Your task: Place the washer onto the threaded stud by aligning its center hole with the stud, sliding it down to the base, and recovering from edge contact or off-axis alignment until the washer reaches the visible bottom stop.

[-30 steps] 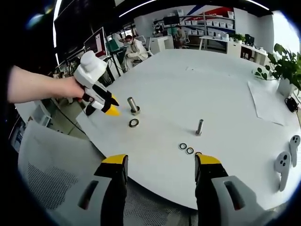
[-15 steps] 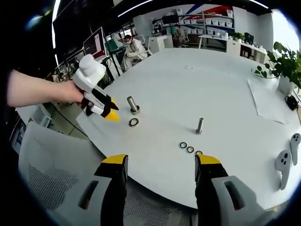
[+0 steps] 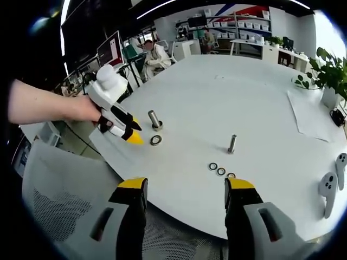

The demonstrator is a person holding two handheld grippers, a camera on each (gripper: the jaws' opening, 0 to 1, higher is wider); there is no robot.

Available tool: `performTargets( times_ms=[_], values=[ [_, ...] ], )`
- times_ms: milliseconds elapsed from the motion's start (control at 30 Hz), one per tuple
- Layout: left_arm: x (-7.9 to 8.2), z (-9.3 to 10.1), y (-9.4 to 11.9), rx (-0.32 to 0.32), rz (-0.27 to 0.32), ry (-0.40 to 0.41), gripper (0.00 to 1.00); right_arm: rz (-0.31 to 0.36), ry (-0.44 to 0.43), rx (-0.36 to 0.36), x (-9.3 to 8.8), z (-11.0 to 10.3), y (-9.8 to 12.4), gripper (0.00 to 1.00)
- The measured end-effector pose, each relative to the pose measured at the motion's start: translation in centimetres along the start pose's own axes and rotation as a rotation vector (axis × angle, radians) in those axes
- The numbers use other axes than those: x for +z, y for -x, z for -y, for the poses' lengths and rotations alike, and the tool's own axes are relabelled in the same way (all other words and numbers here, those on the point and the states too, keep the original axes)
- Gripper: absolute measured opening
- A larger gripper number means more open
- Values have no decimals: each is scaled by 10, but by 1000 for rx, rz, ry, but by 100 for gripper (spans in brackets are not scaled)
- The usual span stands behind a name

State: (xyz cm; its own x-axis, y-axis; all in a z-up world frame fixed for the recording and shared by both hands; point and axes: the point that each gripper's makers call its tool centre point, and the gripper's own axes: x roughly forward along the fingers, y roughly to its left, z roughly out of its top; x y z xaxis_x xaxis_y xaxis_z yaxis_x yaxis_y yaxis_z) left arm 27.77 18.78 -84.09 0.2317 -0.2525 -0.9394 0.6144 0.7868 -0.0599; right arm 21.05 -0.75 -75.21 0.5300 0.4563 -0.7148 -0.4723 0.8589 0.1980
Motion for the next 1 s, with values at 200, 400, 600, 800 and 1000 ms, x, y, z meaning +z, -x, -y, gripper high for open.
performTargets(
  times_ms=[200,400,600,800,1000],
  values=[
    [3,7,-9,-8,11,19,35,-6,2,3,-1,-1,0,60],
    [12,8,-15,-3,45,79,34,-11,0,7,-2,-1,-1,60],
    [18,11,-24,-15,49,108,33,-13,-3,14,-3,-3,-1,60],
    [21,9,-26,-9,50,114,33,-10,1,23,-2,-5,-2,60],
    [18,9,-29,12,24,54,31,-12,1,27,-3,-6,-2,60]
  ],
)
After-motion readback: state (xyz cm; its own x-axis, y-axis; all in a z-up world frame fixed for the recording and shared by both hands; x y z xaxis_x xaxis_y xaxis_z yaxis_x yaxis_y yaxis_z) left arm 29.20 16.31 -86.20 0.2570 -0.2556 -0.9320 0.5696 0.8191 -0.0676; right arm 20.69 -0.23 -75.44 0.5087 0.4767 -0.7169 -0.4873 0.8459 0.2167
